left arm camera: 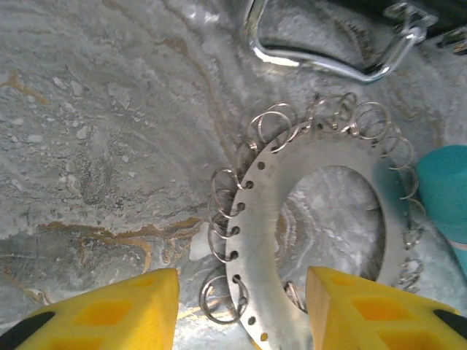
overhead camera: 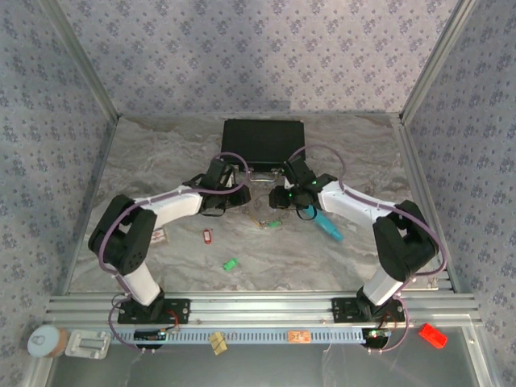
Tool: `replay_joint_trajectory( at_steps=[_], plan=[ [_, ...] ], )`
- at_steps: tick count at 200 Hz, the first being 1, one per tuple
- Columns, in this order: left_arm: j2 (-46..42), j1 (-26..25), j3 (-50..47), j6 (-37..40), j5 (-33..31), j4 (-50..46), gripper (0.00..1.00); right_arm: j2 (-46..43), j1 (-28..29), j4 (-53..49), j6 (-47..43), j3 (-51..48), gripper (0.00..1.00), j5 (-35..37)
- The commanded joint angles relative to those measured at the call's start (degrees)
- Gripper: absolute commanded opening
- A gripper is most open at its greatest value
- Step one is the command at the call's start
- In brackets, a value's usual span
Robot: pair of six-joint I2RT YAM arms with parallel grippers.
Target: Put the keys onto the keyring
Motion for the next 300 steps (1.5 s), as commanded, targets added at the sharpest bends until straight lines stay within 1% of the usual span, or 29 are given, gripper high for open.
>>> replay_joint_trajectory(
  at_steps=[1, 21, 47, 81, 114, 156, 191, 241, 280, 291, 300],
  plan=[
    [2.18, 0.36, 2.05, -3.5, 1.13, -0.17, 0.46, -3.05, -0.57, -1.31, 0.85, -1.55, 0.45, 1.79],
    [3.68, 0.34, 1.89, -6.13, 1.33, 0.9, 0.43, -4.19, -1.11, -1.19, 0.9, -2.86, 0.45, 2.15],
    [5.18, 0.33, 0.96, -9.24, 2.53, 3.71, 0.41, -4.99, -1.81, -0.91, 0.86, -3.79, 0.45, 2.05],
    [6.25, 0.32, 0.42, -11.23, 2.79, 6.13, 0.36, -5.41, -2.29, -0.9, 0.35, -4.1, 0.45, 1.48],
    [6.96, 0.41, 0.66, -11.6, 2.81, 6.81, 0.27, -6.0, -2.47, -0.79, 0.25, -4.69, 0.45, 1.36],
    [5.84, -0.05, -0.68, -12.96, 2.51, 8.57, 0.09, -6.79, -2.81, -0.71, 0.24, -5.63, 0.45, 1.37],
    [2.88, -2.41, -3.87, -17.34, -0.51, 11.98, 0.01, -7.35, -3.14, -1.0, -0.02, -5.75, 0.45, 1.45],
    [-1.36, -7.66, -8.81, -26.73, -8.1, 15.4, 0.0, -8.18, -4.31, -1.75, -0.9, -6.09, 0.45, 1.78],
    [-2.3, -11.78, -11.54, -33.39, -11.85, 16.84, 0.0, -8.66, -5.0, -1.75, -1.08, -6.45, 0.44, 1.48],
    [-2.72, -12.43, -12.07, -34.47, -12.87, 16.87, 0.02, -8.8, -5.08, -1.66, -1.0, -6.67, 0.44, 1.51],
    [-3.23, -12.97, -12.35, -35.04, -13.7, 16.64, 0.07, -9.02, -5.08, -1.71, -0.99, -6.8, 0.44, 1.53]
  ],
)
